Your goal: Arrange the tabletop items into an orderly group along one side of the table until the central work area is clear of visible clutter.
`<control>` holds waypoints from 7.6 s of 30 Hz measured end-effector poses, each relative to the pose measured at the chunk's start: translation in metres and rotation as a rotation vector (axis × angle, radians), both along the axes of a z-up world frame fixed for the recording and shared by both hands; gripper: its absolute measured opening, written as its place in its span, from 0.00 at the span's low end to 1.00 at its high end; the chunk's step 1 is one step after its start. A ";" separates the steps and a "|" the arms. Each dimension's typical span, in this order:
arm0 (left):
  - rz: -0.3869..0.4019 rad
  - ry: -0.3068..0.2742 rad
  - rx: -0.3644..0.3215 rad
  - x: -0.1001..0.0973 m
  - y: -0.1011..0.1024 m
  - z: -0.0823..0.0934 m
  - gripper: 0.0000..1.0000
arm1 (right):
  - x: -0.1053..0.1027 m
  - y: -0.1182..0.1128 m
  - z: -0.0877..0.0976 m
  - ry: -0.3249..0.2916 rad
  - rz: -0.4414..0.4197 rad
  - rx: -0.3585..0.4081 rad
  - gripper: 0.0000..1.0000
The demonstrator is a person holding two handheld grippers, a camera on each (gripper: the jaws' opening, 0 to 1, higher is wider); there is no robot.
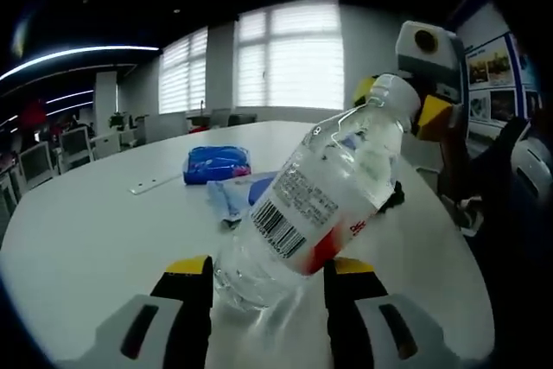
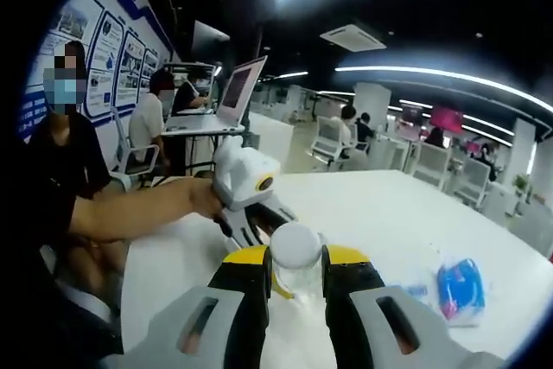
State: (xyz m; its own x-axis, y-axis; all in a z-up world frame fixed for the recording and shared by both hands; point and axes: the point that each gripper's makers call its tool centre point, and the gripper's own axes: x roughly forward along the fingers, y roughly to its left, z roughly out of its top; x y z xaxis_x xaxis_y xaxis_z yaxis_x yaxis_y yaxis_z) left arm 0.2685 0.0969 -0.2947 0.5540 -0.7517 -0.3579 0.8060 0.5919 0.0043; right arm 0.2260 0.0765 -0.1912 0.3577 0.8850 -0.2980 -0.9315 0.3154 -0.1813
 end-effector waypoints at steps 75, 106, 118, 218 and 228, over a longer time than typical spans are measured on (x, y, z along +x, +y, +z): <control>0.057 0.063 0.012 0.008 0.007 -0.017 0.40 | 0.056 0.044 0.015 0.249 0.096 0.092 0.20; 0.046 0.034 0.021 0.017 0.011 -0.007 0.45 | 0.059 0.049 0.013 0.183 0.099 0.076 0.30; 0.038 0.020 0.022 0.012 0.007 -0.007 0.41 | 0.058 0.058 0.010 0.190 0.132 0.106 0.21; 0.184 -0.013 0.072 0.053 0.099 0.005 0.41 | 0.075 0.138 0.019 0.147 0.141 0.134 0.19; 0.194 -0.013 0.075 0.051 0.099 0.004 0.41 | 0.074 0.139 0.017 0.159 0.140 0.145 0.19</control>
